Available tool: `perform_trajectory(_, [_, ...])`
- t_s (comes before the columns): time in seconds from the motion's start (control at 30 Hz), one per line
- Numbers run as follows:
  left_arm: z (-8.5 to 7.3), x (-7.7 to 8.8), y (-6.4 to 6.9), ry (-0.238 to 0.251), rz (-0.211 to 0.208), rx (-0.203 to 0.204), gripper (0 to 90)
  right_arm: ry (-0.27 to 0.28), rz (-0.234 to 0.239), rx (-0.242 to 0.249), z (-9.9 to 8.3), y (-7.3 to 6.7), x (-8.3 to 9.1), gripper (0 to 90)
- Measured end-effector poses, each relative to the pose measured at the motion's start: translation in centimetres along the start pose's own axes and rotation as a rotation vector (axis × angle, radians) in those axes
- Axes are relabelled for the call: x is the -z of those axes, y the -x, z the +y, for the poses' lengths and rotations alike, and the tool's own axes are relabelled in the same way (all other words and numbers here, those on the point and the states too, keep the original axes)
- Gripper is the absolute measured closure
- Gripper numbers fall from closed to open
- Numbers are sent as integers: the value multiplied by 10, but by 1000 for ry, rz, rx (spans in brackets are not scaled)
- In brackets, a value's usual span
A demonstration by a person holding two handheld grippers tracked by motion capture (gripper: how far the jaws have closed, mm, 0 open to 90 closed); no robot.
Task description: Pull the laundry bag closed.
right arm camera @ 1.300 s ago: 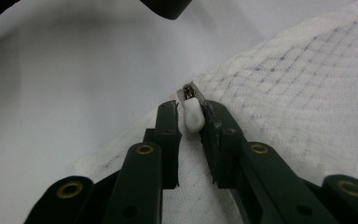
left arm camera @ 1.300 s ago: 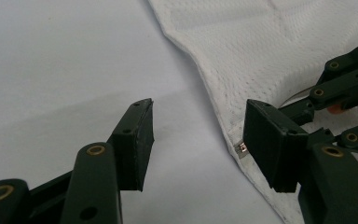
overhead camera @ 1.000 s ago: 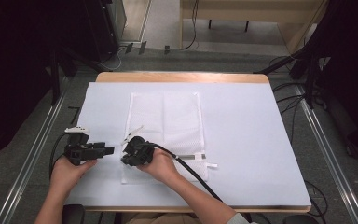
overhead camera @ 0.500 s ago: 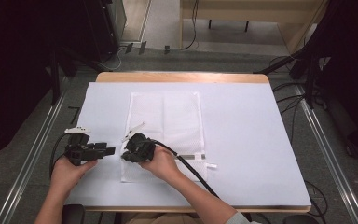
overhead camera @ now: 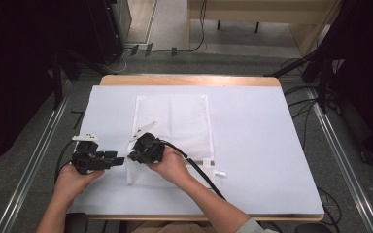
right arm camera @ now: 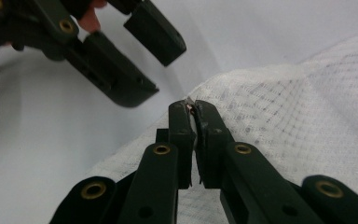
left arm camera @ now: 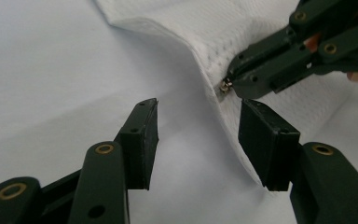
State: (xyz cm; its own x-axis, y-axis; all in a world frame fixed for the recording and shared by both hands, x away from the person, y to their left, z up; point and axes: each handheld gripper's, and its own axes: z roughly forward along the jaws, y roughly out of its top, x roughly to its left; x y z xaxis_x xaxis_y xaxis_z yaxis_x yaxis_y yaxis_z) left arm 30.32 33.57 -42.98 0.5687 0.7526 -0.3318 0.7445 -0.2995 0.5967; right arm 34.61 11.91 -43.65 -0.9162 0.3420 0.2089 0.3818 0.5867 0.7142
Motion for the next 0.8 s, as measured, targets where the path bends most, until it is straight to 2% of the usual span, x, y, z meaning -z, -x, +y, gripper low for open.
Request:
perform_trajectory(0.03, [0,-4,3,-23,-8,-20,492,5,0,8,1,0,1,872])
perform_trajectory(0.13, [1,-10,6,-52,-11,-40,504,13,11,4,3,-1,5,872])
perform_trajectory(0.2, [1,-11,7,-59,-16,-37,518,20,20,12,3,-2,6,872])
perform_trajectory(0.33, [2,-15,11,-78,-43,-57,577,23,43,19,4,-4,10,872])
perform_trajectory(0.5, [2,-17,12,-76,-60,-73,663,24,63,25,4,-6,12,871])
perform_trajectory(0.8, [2,-18,13,-73,-57,-108,764,12,92,37,5,-8,11,872])
